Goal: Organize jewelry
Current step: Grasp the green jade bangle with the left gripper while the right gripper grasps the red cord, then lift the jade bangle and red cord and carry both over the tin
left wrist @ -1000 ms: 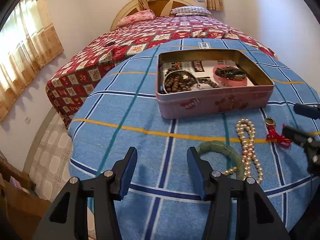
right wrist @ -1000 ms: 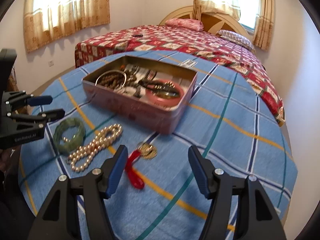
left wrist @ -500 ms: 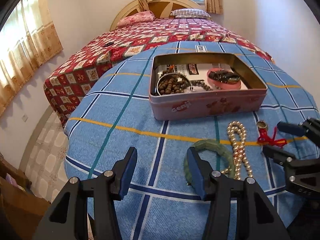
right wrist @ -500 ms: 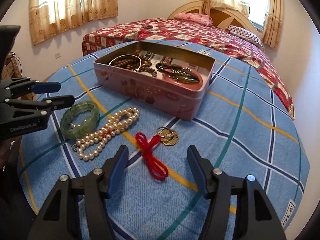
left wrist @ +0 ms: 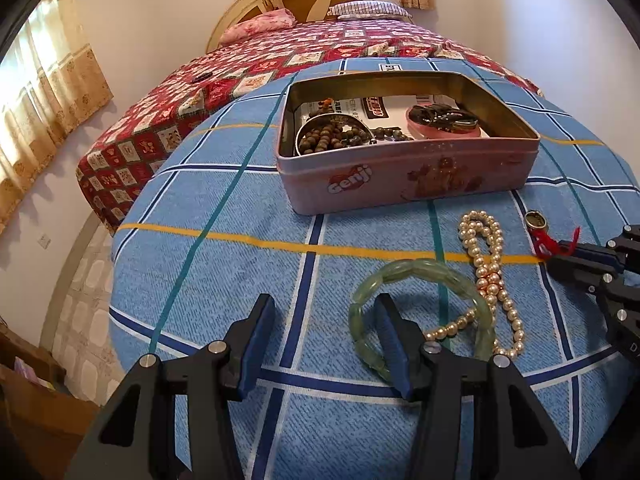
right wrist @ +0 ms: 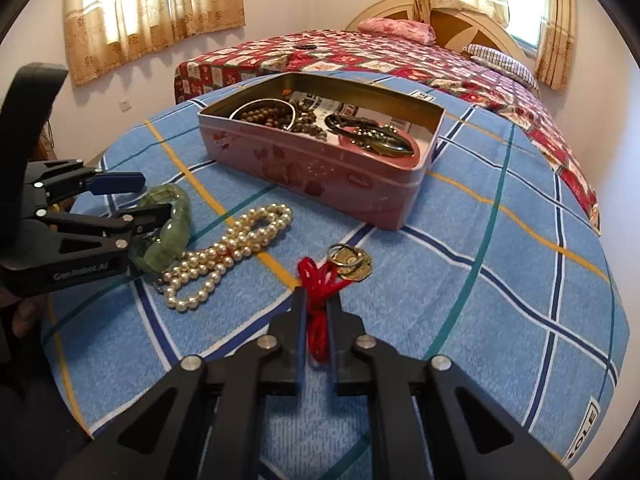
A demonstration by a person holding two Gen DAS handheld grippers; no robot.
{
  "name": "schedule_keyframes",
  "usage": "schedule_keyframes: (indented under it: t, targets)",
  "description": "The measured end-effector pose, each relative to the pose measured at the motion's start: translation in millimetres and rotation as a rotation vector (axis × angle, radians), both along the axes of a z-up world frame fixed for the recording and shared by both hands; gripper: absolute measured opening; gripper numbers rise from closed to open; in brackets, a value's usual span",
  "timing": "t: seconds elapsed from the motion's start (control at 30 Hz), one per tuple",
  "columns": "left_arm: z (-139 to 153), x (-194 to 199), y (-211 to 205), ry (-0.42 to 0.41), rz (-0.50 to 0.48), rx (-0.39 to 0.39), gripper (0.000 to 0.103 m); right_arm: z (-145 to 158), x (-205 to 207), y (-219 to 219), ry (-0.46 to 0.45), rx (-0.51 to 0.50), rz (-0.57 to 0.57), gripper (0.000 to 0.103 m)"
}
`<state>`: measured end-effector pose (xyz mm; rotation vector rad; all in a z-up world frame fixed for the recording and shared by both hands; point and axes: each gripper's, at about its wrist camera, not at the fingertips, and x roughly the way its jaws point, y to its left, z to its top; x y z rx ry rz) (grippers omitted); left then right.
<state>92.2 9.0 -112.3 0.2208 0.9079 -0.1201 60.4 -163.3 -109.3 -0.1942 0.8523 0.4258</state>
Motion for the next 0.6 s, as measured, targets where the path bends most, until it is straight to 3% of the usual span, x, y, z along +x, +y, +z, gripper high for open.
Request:
schedule_keyframes:
  t: [0.1,0.13,0.6]
  targets:
    - [-0.2,-2.3,-3.3,0.009,-0.034,-0.008,0.013,2.2,-3.9,0.2,0.001,0.009,0.011,0.01]
    - [-0.5,-3.2,-5.5,0.012,-0.045,-0.007,0.009,3.4,-5.4,0.1,-0.002,0.01,0.013,0.01]
    - [28.3,-4.6,9.4,-0.043,-0.024,-0.026,0.006,43.8,-16.7,-22.2,-0.098,0.081,-0.029,0.009]
